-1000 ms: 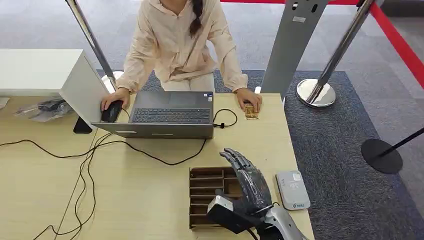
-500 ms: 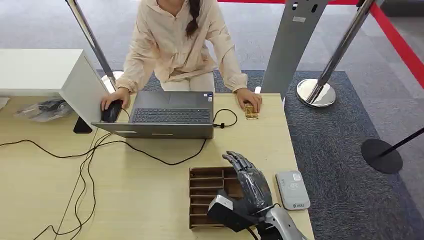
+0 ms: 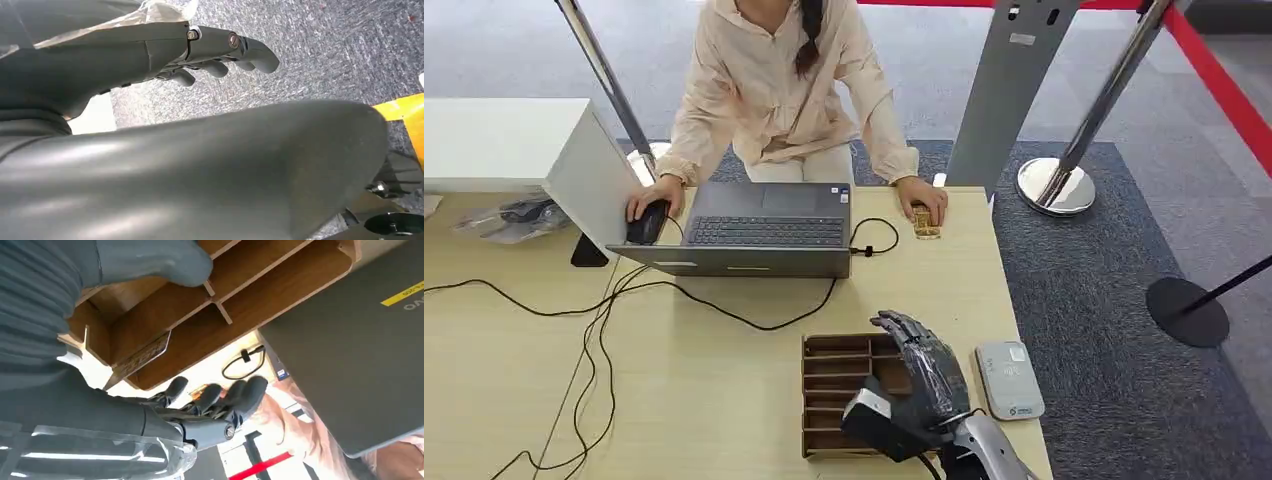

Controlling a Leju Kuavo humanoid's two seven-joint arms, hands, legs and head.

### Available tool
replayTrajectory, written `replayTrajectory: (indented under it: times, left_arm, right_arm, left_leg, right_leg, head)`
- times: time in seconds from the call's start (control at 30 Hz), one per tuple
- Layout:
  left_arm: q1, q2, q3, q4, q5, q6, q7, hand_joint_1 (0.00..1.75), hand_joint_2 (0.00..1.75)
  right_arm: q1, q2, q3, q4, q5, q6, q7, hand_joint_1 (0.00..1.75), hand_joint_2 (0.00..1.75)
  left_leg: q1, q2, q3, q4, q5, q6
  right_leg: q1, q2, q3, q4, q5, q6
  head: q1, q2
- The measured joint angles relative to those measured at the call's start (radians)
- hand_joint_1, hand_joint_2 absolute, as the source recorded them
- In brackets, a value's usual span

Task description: Pass the card to the sensor for recognition and then transmit it.

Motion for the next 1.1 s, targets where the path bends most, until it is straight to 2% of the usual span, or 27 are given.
replayTrajectory:
  times: [0.03, 0.07, 0.1, 0.13, 0.2, 0.33, 0.77, 1.1]
  left_arm:
    - [0.000, 0.000, 0.000, 0.000, 0.000, 0.000, 0.000, 0.00, 0.00]
    - [0.000, 0.000, 0.000, 0.000, 0.000, 0.000, 0.000, 0.00, 0.00]
    - [0.000, 0.000, 0.000, 0.000, 0.000, 0.000, 0.000, 0.00, 0.00]
    - [0.000, 0.000, 0.000, 0.000, 0.000, 0.000, 0.000, 0.00, 0.00]
    - [0.000, 0.000, 0.000, 0.000, 0.000, 0.000, -0.001, 0.00, 0.00]
    - [0.000, 0.000, 0.000, 0.000, 0.000, 0.001, -0.005, 0.00, 0.00]
    - [0.000, 0.000, 0.000, 0.000, 0.000, 0.006, -0.015, 0.00, 0.00]
    - [0.000, 0.000, 0.000, 0.000, 0.000, 0.006, -0.018, 0.00, 0.00]
  right_arm:
    - [0.000, 0.000, 0.000, 0.000, 0.000, 0.000, 0.000, 0.87, 1.75]
    - [-0.001, 0.000, 0.000, 0.001, 0.000, -0.003, 0.000, 1.27, 1.75]
    - [-0.002, 0.000, 0.000, 0.002, 0.000, -0.005, 0.000, 1.38, 1.75]
    - [-0.002, 0.000, 0.000, 0.003, 0.000, -0.007, 0.000, 1.38, 1.75]
    - [-0.003, 0.000, 0.000, 0.003, 0.000, -0.009, 0.000, 1.54, 1.75]
    - [-0.005, 0.000, -0.001, 0.003, 0.000, -0.014, 0.000, 1.57, 1.75]
    - [-0.007, 0.000, -0.001, 0.004, 0.000, -0.032, -0.004, 1.47, 1.75]
    - [-0.004, 0.001, -0.001, 0.004, -0.001, -0.045, -0.014, 1.48, 1.75]
  left_leg:
    - [0.000, 0.000, 0.000, 0.000, 0.000, 0.000]
    - [0.000, 0.000, 0.000, 0.000, 0.000, 0.000]
    - [0.000, 0.000, 0.000, 0.000, 0.000, 0.000]
    - [0.000, 0.000, 0.000, 0.000, 0.000, 0.000]
    - [0.000, 0.000, 0.000, 0.000, 0.000, 0.000]
    - [0.000, 0.000, 0.000, 0.000, 0.000, 0.000]
    - [0.000, 0.000, 0.001, 0.000, 0.000, 0.000]
    - [0.000, 0.000, 0.001, 0.000, 0.000, 0.000]
  right_leg:
    - [0.000, 0.000, 0.000, 0.000, 0.000, 0.000]
    - [0.000, 0.000, 0.000, 0.000, 0.000, 0.000]
    - [0.000, 0.000, 0.000, 0.000, 0.000, 0.000]
    - [0.000, 0.000, 0.000, 0.000, 0.000, 0.000]
    - [0.000, 0.000, 0.000, 0.000, 0.000, 0.000]
    - [0.000, 0.000, 0.000, 0.000, 0.000, 0.000]
    - [0.000, 0.000, 0.001, 0.000, 0.000, 0.000]
    - [0.000, 0.000, 0.001, 0.000, 0.000, 0.000]
  head:
    - [0.000, 0.000]
    - [0.000, 0.000]
    - [0.000, 0.000]
    - [0.000, 0.000]
    - [0.000, 0.000]
    - [0.000, 0.000]
    - [0.000, 0.000]
    - [0.000, 0.000]
